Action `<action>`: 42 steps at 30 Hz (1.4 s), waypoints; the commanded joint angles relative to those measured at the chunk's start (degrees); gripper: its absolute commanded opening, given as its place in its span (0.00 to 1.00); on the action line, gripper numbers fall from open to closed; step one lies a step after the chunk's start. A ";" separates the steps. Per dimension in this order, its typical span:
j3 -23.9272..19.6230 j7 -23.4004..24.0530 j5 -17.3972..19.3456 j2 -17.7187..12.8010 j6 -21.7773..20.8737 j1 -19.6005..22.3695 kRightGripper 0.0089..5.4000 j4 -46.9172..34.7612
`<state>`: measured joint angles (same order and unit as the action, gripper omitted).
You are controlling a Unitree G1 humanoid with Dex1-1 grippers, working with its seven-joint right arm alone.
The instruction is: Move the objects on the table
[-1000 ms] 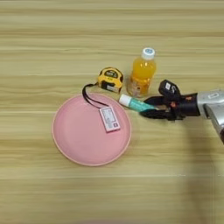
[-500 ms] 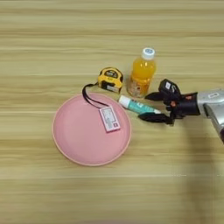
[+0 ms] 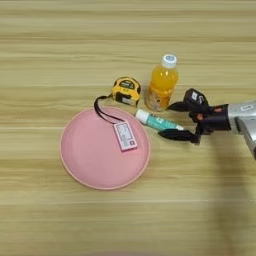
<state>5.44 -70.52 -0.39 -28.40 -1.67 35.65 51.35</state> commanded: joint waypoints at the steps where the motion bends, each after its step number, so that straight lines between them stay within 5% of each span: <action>1: -1.81 1.56 0.87 -2.91 -0.66 5.49 0.99 -2.48; 13: -4.50 2.49 1.45 -5.56 -1.11 7.62 0.99 -0.56; 19: -7.71 0.75 4.73 -6.08 -0.13 8.75 0.99 -2.60; 26: -12.07 -0.38 10.22 -5.41 1.85 10.25 0.99 -5.33; 42: -14.84 2.91 14.29 -3.13 0.13 11.38 0.99 -8.62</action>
<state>-8.12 -70.27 12.60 -30.46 0.24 41.18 46.02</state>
